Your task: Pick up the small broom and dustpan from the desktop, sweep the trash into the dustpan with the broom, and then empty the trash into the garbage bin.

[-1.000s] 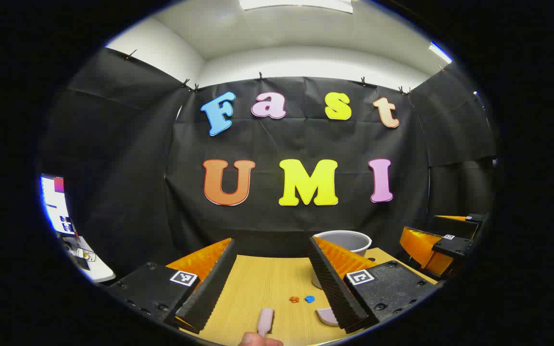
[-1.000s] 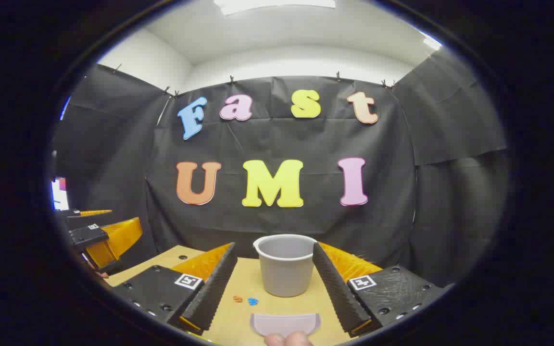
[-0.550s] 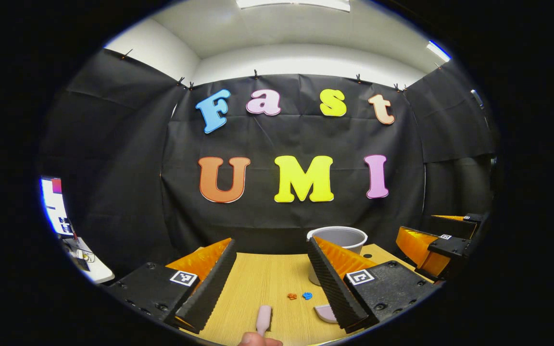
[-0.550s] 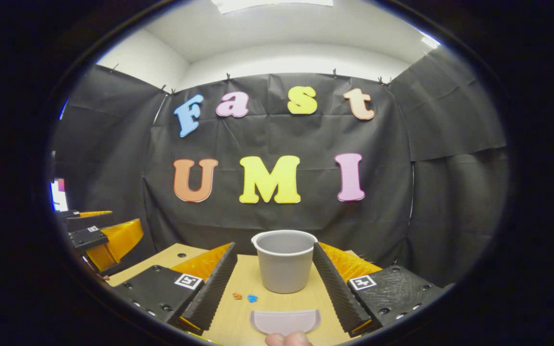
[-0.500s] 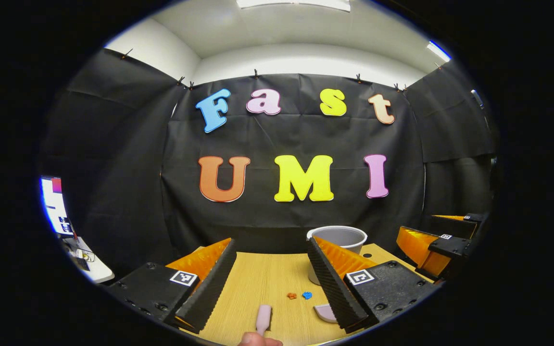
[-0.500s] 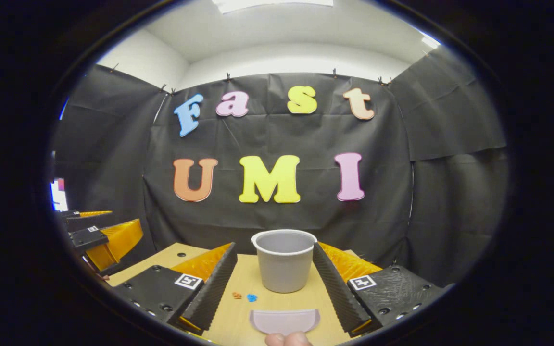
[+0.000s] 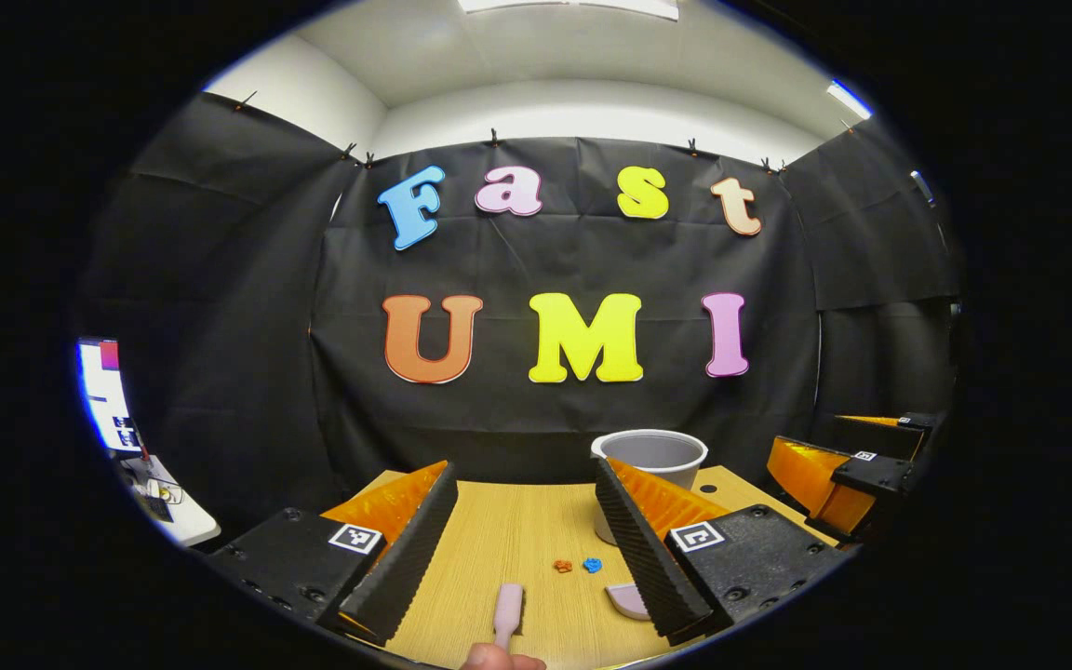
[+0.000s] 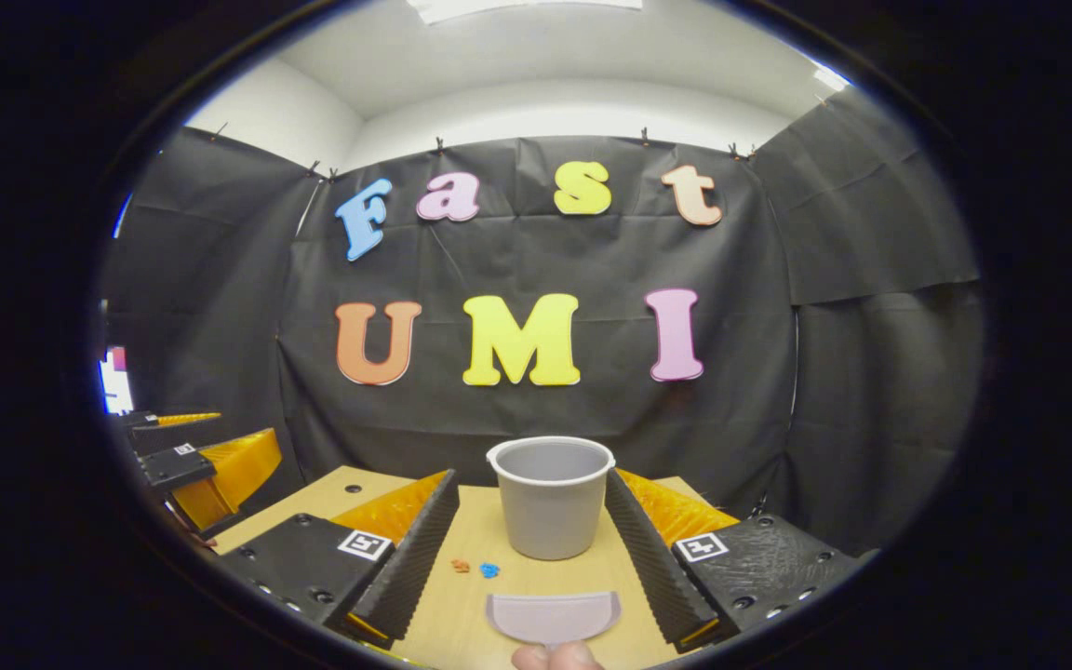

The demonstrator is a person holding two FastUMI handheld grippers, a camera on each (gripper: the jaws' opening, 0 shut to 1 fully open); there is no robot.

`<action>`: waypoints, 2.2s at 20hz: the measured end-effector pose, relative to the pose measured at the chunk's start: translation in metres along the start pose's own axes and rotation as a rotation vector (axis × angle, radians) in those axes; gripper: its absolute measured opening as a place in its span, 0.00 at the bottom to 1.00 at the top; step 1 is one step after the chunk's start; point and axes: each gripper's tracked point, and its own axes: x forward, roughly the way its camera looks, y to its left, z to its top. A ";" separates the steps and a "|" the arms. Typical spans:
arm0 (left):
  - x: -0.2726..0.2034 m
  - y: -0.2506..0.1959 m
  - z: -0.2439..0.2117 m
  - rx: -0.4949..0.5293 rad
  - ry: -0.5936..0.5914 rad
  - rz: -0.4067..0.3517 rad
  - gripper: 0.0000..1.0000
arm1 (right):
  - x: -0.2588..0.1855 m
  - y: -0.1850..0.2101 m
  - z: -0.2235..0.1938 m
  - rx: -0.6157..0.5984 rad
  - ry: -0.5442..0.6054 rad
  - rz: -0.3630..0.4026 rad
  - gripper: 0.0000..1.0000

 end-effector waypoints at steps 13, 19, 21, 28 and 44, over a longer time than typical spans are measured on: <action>0.008 0.000 -0.013 0.000 0.022 -0.009 0.96 | 0.012 -0.012 -0.068 0.015 0.167 -0.005 0.98; 0.011 0.003 -0.022 -0.002 0.038 -0.007 0.96 | 0.009 -0.021 -0.161 -0.007 0.345 -0.003 0.97; 0.011 0.004 -0.023 -0.001 0.043 -0.005 0.96 | 0.008 -0.024 -0.195 -0.017 0.409 -0.002 0.98; 0.009 0.014 -0.026 0.011 0.047 0.017 0.96 | 0.008 -0.038 -0.294 -0.036 0.607 -0.008 0.96; 0.005 0.034 -0.029 0.010 0.061 0.077 0.96 | 0.011 -0.051 -0.372 0.017 0.851 -0.047 0.43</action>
